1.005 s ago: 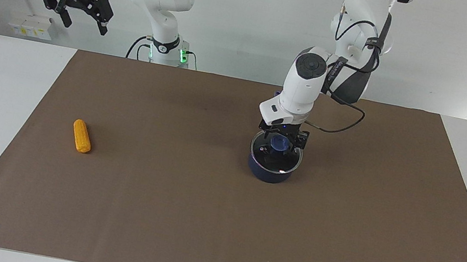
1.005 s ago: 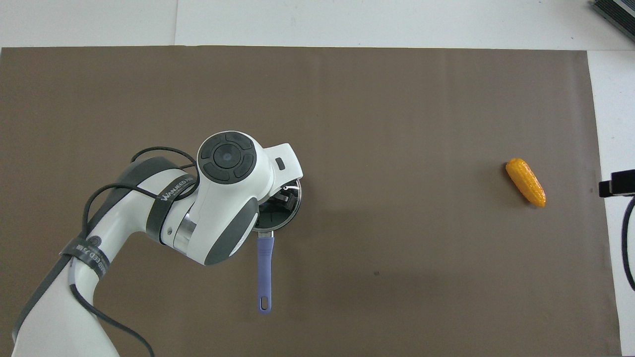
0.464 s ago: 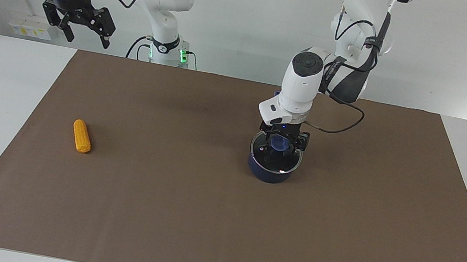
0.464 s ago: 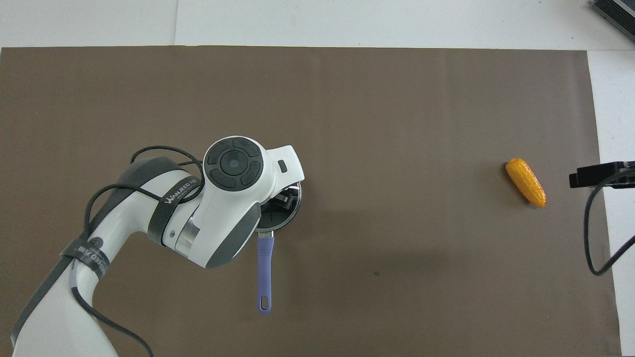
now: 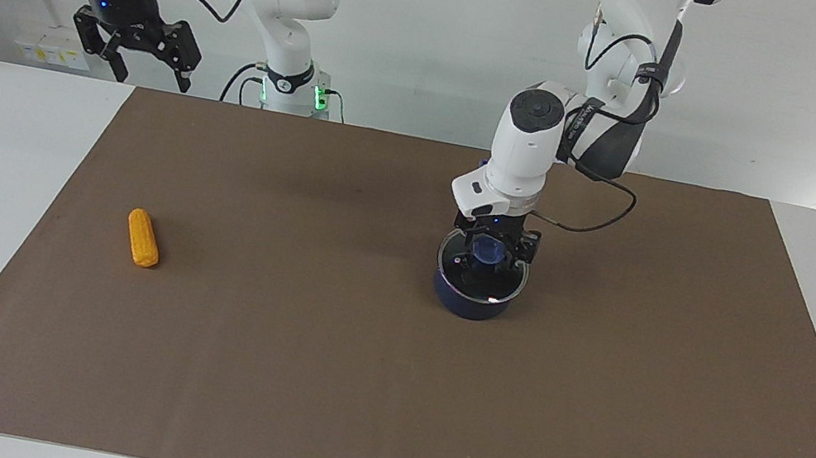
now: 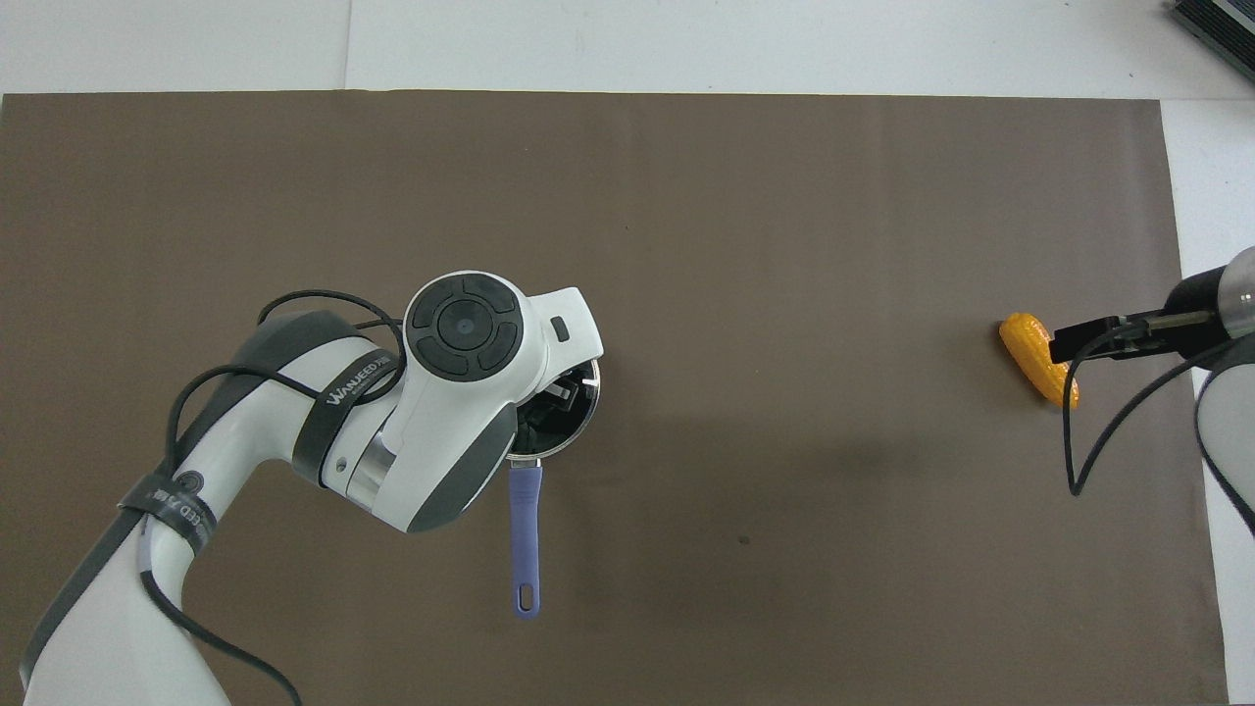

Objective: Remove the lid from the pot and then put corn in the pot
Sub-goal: 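Grasp the lid knob with the left gripper while the right gripper reaches the corn, then lift the glass lid off with the left gripper while the right gripper grasps corn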

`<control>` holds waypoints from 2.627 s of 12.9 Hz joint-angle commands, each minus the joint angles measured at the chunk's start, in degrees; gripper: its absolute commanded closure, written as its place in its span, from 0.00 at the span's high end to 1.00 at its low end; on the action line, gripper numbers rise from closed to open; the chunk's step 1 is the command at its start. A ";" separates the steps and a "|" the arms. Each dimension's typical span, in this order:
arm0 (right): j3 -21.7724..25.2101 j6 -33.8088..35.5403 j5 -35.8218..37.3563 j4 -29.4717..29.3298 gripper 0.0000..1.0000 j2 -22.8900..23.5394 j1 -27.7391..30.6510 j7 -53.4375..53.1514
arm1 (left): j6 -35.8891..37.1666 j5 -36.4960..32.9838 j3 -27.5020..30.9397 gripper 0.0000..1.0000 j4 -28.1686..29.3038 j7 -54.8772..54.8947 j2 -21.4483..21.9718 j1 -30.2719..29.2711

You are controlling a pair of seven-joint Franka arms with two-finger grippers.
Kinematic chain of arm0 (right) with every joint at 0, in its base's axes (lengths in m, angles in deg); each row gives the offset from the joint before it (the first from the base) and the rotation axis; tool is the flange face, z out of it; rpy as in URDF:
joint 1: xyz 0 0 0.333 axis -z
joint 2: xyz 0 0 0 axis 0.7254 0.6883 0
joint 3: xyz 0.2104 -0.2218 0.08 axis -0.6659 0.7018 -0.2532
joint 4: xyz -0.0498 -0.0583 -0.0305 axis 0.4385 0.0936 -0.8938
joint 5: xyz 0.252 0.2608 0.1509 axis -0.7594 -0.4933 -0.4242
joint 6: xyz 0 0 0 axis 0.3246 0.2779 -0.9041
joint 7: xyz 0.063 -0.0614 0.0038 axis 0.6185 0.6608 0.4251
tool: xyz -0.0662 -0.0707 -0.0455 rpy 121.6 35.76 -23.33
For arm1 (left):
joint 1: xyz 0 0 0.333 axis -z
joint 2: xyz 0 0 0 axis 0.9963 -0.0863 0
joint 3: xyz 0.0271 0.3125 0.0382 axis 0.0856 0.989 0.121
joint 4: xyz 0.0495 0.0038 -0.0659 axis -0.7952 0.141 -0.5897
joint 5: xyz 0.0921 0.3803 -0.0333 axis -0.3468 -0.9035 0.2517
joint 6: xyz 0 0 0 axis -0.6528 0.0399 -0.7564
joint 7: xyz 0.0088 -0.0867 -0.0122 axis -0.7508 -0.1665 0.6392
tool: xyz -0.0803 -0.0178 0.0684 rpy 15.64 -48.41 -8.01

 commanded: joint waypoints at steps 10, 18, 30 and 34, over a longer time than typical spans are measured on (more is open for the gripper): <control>-0.39 -19.66 -0.01 7.66 1.00 12.35 7.38 38.16 | 13.24 -1.12 1.01 0.00 -8.30 9.91 4.62 -8.68; -0.39 -28.47 -4.06 9.07 1.00 18.86 9.15 39.06 | 12.10 -0.51 1.01 0.00 -5.49 35.13 4.89 -25.46; -0.30 -28.03 -3.80 9.86 0.00 18.86 8.88 38.53 | -5.55 -0.77 1.27 0.00 14.27 50.63 8.40 -38.49; -0.39 -26.10 -4.06 7.94 0.00 19.04 9.15 37.31 | -14.26 -1.03 1.36 0.00 21.75 50.72 8.50 -38.75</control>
